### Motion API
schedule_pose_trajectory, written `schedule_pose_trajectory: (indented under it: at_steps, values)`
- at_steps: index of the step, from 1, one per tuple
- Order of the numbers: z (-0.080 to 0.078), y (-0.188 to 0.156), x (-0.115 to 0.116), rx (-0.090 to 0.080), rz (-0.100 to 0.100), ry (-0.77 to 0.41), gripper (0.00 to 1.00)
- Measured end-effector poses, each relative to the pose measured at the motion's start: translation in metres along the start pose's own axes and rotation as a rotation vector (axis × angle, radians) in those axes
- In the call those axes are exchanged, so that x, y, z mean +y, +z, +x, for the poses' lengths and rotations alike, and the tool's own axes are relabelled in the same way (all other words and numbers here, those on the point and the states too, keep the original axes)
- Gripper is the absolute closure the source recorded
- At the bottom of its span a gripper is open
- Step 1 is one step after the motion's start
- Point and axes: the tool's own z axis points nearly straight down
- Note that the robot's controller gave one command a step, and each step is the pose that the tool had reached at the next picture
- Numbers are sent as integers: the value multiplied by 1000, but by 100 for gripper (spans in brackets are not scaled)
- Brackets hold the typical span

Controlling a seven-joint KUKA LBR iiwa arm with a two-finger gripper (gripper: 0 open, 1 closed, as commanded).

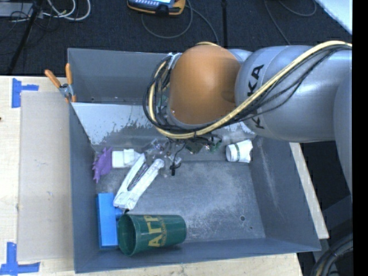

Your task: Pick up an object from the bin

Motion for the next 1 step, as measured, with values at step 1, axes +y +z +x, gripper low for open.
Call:
schedule_pose_trajectory:
  at_steps: [1]
  values:
    - [9,-22,-26,2,-3,20,100]
